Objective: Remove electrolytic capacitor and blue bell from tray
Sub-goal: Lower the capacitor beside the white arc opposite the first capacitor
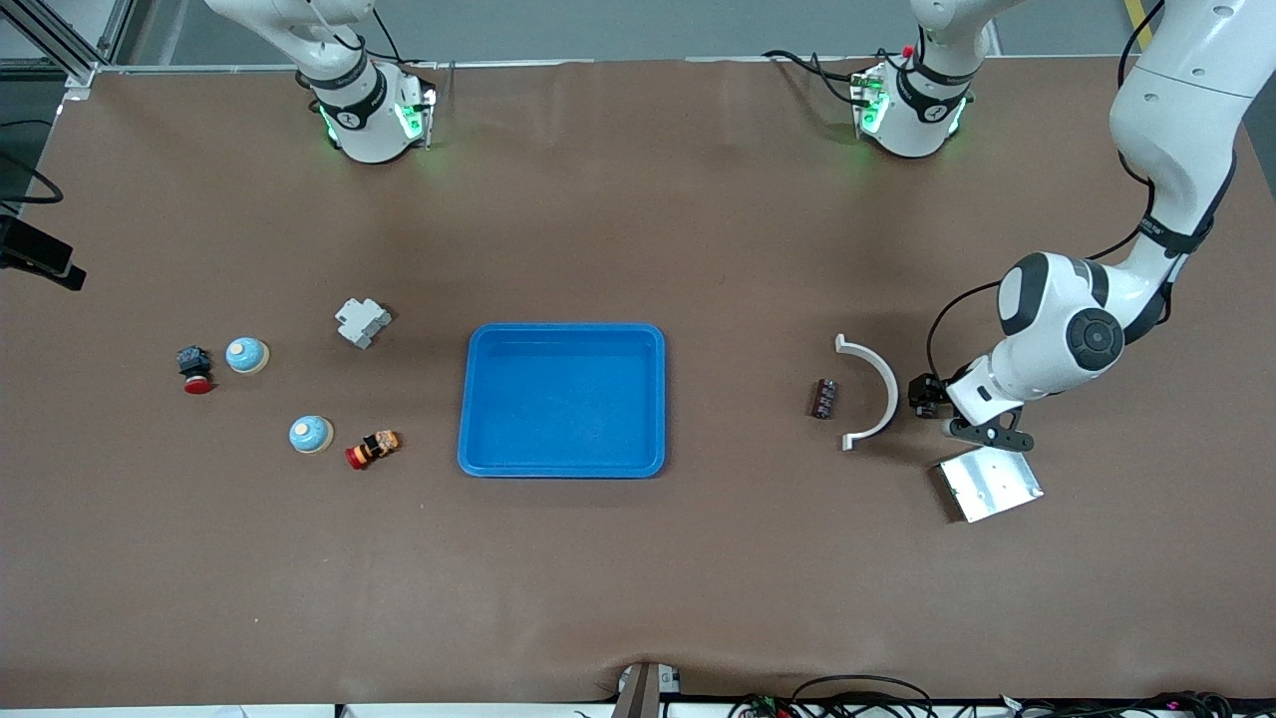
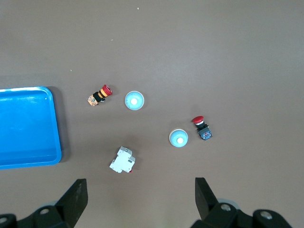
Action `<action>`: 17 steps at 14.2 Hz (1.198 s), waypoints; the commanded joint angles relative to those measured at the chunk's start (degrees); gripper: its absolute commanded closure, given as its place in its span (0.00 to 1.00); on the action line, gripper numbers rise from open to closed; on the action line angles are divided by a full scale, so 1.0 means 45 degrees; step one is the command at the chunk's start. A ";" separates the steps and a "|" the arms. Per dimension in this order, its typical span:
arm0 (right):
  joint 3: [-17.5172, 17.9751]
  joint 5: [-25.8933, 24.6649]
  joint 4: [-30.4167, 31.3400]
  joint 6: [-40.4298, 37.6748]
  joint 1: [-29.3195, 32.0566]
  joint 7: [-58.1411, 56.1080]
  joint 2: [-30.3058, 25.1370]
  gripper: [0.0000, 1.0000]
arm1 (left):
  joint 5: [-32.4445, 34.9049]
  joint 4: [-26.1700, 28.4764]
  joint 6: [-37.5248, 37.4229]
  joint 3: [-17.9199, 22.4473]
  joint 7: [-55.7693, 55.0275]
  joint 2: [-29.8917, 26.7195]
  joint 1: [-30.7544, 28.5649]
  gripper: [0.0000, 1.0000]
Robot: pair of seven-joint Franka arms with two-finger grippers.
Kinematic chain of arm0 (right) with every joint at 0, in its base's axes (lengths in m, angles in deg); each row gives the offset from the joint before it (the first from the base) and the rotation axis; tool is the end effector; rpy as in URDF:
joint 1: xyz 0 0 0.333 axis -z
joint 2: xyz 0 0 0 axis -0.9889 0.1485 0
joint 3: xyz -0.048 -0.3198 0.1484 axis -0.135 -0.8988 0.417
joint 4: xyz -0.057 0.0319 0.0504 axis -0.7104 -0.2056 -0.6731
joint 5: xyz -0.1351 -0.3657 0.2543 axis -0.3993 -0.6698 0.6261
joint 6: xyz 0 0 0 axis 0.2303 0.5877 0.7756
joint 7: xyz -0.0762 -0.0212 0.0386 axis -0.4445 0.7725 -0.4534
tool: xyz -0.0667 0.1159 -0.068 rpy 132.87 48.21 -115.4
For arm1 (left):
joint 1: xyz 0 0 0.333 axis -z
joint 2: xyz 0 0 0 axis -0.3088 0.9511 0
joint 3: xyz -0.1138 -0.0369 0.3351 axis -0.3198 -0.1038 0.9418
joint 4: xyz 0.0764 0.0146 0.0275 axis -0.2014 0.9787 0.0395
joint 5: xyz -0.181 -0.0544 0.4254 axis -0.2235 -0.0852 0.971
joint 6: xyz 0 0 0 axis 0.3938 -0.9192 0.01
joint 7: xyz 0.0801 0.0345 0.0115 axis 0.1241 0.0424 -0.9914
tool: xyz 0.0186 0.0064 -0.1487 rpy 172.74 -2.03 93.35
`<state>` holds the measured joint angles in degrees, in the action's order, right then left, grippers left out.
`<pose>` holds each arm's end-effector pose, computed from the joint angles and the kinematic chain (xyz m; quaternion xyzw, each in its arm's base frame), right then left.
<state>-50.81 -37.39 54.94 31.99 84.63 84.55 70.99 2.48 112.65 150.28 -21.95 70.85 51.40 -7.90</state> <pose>0.6464 -0.0715 0.6574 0.9991 -0.0399 -0.0068 0.0121 0.6419 -0.0411 0.1188 0.9928 -0.1051 -0.0121 0.0562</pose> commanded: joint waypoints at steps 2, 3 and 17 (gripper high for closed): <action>0.0048 -0.0019 0.0009 -0.0017 0.0018 -0.0140 -0.0159 0.00 | 0.0203 0.0070 0.0077 -0.0125 -0.0093 -0.0396 -0.0186 0.00; 0.0048 -0.0019 0.0009 -0.0017 0.0018 -0.0140 -0.0159 0.00 | 0.0203 0.0069 0.0077 -0.0145 -0.0112 -0.0474 -0.0185 0.00; 0.0106 0.0138 0.0009 0.0178 0.0018 -0.0160 -0.0159 0.00 | 0.0203 -0.0829 -0.0272 -0.0575 -0.1597 -0.1196 -0.0029 0.00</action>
<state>-50.43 -37.31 54.94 32.77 84.61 84.38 70.99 2.48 108.77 150.32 -24.20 65.31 48.22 -7.60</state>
